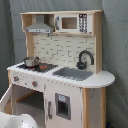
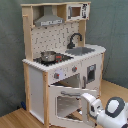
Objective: Play with the kitchen
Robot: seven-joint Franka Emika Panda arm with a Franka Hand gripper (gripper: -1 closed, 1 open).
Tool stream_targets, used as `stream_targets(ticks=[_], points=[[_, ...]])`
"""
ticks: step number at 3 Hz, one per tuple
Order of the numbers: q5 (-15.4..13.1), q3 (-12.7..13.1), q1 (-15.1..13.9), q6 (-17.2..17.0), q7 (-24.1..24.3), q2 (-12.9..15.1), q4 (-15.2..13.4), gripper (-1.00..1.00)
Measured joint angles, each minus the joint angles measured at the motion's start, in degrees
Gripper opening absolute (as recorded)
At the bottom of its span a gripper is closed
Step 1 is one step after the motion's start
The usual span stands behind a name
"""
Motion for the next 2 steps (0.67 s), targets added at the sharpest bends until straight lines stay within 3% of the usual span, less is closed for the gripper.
stream_targets(ticks=[2], points=[[10.8, 0.1, 1.3, -0.1, 0.2, 0.1, -4.9, 1.0]])
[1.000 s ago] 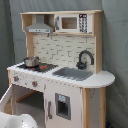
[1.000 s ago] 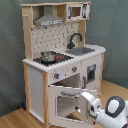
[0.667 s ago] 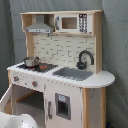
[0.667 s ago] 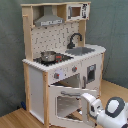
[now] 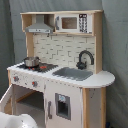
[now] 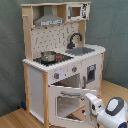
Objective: Play with the kitchen
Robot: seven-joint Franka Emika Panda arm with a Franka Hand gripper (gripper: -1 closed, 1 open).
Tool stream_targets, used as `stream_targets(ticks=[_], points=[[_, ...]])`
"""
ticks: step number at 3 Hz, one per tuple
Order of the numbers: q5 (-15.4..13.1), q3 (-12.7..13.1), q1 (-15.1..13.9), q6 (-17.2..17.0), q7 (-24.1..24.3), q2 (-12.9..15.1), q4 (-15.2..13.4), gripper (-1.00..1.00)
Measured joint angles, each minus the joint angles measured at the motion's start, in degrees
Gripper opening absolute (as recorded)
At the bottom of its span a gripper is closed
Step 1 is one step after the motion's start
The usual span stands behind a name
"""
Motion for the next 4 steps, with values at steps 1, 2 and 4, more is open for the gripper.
stream_targets(ticks=[1, 2, 4], points=[[3.7, -0.3, 0.2, -1.6, 0.1, 2.2, -3.8, 1.0], [3.7, -0.7, 0.2, -4.3, 0.6, 5.6, -7.7, 1.0], [3.5, -7.7, -1.3, -4.2, 1.7, 7.0, -15.9, 1.0]])
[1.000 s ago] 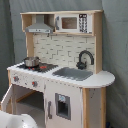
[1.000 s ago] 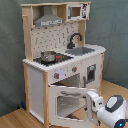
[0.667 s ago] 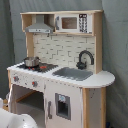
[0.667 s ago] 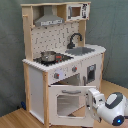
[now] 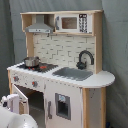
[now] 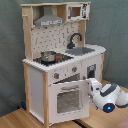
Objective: Play with the kitchen
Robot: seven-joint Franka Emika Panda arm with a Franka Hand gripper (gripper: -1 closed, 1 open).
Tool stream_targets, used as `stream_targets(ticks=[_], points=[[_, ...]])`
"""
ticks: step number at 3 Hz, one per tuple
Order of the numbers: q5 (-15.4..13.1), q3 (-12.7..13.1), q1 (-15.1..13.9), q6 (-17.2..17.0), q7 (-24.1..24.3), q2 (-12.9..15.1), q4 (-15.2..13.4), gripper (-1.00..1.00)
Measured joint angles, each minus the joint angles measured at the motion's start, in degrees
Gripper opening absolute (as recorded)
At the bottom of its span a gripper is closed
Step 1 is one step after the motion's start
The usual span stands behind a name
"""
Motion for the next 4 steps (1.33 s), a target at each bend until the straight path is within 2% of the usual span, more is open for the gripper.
stream_targets(ticks=[1, 2, 4], points=[[-0.7, -0.5, -4.5, 3.9, 0.0, -0.7, 0.1, 1.0], [-2.5, -1.3, -8.1, 8.3, -0.1, -1.4, 0.9, 1.0], [-7.5, -2.0, -14.1, 15.7, -0.3, -1.6, 5.2, 1.0]])
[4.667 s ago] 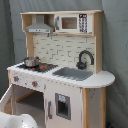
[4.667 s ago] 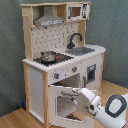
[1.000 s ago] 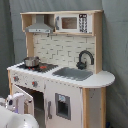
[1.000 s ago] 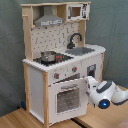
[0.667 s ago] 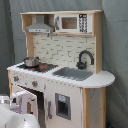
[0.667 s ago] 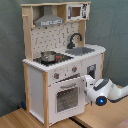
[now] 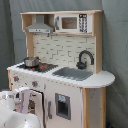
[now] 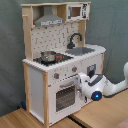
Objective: Play with the kitchen
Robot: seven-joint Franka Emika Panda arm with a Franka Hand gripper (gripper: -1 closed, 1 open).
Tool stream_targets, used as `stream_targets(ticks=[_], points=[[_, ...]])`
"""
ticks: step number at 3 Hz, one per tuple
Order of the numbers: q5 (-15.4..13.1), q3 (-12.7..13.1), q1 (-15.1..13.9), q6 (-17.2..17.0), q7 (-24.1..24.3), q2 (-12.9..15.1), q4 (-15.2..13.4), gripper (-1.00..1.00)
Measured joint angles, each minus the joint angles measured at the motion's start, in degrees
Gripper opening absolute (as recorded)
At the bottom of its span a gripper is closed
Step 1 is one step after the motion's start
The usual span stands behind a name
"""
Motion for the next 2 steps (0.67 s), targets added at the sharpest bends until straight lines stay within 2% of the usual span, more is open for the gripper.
stream_targets(ticks=[1, 2], points=[[-0.8, 0.0, -2.6, 4.9, 0.0, -1.6, 0.6, 1.0], [-1.7, -0.7, -2.7, 4.5, -5.0, -2.2, 3.7, 1.0]])
